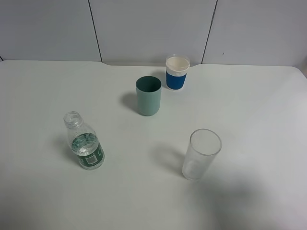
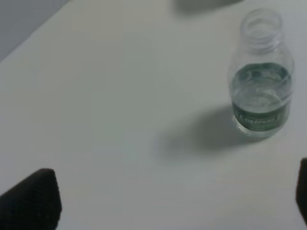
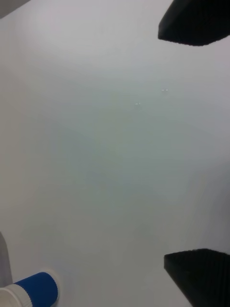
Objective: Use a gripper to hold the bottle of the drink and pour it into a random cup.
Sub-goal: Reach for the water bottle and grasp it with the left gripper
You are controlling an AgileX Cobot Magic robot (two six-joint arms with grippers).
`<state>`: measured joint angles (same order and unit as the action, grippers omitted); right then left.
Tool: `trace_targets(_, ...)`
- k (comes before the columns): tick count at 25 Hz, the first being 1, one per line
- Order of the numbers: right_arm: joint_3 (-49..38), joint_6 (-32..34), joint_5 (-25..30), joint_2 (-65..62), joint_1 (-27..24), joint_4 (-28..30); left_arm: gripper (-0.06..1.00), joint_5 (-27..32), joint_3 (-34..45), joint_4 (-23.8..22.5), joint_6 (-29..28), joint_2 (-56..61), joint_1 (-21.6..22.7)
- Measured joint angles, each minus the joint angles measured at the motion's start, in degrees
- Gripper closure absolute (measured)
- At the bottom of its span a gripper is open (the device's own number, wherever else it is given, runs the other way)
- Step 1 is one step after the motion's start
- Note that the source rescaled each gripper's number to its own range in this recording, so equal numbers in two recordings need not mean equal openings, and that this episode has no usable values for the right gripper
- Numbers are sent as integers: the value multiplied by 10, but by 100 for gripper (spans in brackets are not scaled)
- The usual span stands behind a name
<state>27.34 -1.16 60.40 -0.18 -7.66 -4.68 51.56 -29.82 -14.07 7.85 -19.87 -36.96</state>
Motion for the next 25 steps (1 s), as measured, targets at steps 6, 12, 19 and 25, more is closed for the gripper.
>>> trace_targets(6, 0, 0, 0, 0, 0, 0, -6, -27, 27, 16, 88, -28, -15)
trace_targets(12, 0, 0, 0, 0, 0, 0, -6, -71, 65, 32, 153, -64, -15)
trace_targets(19, 0, 0, 0, 0, 0, 0, -6, -169, 95, 35, 189, -127, -15)
trace_targets(25, 0, 0, 0, 0, 0, 0, -6, -211, 111, 38, 232, -173, -14)
